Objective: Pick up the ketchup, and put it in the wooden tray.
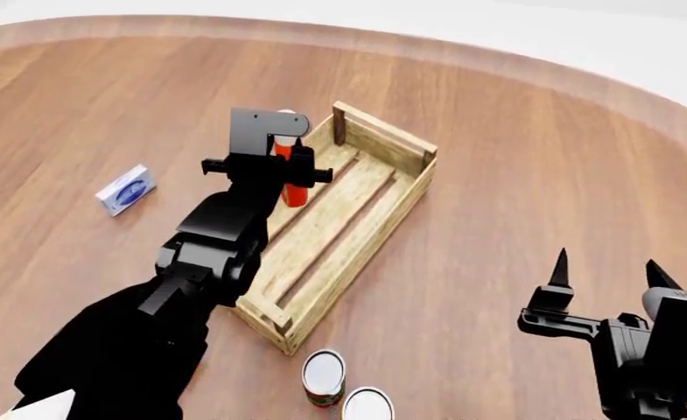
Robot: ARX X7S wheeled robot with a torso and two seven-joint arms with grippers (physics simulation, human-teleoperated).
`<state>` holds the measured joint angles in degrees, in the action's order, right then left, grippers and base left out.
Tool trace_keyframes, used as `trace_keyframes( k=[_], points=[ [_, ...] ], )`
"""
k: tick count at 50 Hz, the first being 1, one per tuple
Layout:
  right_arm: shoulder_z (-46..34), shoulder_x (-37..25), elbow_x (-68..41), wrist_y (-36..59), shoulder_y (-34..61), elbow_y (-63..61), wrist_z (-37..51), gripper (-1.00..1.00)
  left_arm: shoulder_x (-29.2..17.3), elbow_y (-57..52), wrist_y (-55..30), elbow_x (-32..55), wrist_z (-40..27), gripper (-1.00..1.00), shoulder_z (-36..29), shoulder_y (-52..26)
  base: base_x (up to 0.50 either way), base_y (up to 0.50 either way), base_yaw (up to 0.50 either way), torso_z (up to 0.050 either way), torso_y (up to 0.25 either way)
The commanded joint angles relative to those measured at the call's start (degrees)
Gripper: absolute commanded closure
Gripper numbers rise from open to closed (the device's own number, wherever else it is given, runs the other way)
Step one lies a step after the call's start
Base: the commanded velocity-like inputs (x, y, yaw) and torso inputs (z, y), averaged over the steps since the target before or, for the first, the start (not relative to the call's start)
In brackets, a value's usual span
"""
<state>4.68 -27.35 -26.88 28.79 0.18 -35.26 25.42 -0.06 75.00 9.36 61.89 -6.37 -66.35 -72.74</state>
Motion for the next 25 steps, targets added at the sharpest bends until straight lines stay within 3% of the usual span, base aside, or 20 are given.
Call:
trace_keyframes(
  k=[1,25],
  points=[
    [0.0,-0.1,0.0,-0.2,-0.2,-0.1,0.1,-1.0,0.0,-0.1,0.3,0.9,0.0,1.0,-0.5,-0.3,0.0,0.0,0.0,0.0,-0.064],
    [0.1,-0.2,-0.1,-0.5,-0.7,-0.1,0.5,-1.0,0.0,0.0,0.5,5.5,-0.9,1.0,-5.5,1.3,0.0,0.0,0.0,0.0,-0.012]
  ],
)
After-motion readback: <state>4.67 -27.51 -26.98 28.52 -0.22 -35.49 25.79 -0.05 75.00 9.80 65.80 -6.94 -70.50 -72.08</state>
